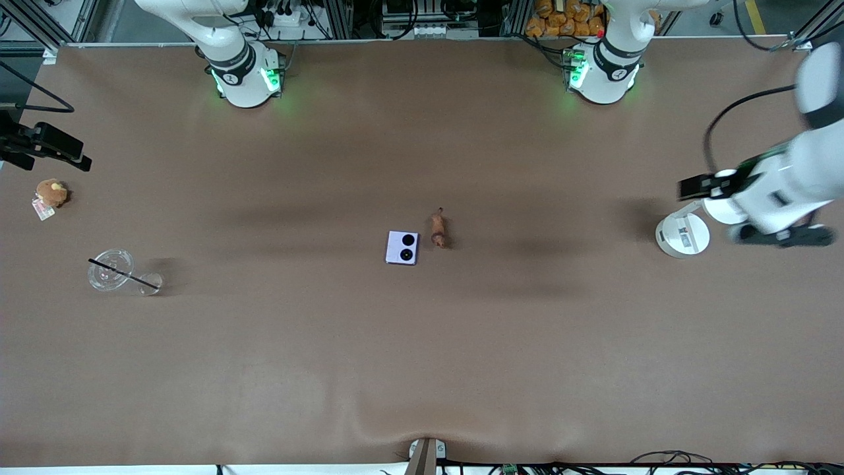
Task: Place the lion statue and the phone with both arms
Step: 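Move the left gripper from the lamp toward the brown lion figurine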
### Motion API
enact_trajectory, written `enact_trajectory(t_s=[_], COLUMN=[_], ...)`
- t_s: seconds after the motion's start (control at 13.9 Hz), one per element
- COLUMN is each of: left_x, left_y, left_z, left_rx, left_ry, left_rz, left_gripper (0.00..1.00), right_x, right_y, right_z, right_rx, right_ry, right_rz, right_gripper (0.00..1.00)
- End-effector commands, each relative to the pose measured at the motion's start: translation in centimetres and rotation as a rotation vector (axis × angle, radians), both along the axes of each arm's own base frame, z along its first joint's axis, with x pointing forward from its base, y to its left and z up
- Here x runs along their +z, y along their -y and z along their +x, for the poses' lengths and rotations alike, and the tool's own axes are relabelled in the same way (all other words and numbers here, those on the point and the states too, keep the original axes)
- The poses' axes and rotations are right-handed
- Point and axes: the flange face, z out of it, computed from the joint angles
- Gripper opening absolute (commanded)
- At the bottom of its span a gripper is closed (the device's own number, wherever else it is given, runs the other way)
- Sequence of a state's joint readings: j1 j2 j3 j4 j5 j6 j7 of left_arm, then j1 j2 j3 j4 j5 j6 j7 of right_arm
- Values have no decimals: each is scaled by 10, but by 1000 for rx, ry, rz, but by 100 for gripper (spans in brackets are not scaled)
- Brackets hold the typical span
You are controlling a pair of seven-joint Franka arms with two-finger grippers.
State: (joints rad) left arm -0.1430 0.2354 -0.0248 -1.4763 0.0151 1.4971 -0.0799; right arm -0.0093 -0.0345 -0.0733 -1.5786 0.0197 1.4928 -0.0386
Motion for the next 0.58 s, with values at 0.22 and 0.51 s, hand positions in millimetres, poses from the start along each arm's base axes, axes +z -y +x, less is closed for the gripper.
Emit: enact_trajectory(t_s=[0.22, 0.51], left_x=[-63, -116], left_y=[166, 252], left_z=[17, 7], left_rx=[47, 56], left_ry=[143, 165], left_rz=[-14, -67], left_gripper=[100, 100], right_x=[7, 7], right_y=[-1, -1], right_z=[-5, -5], right_rx=[-7, -7], right_ry=[10, 10], right_rz=[-11, -11], right_gripper=[100, 100])
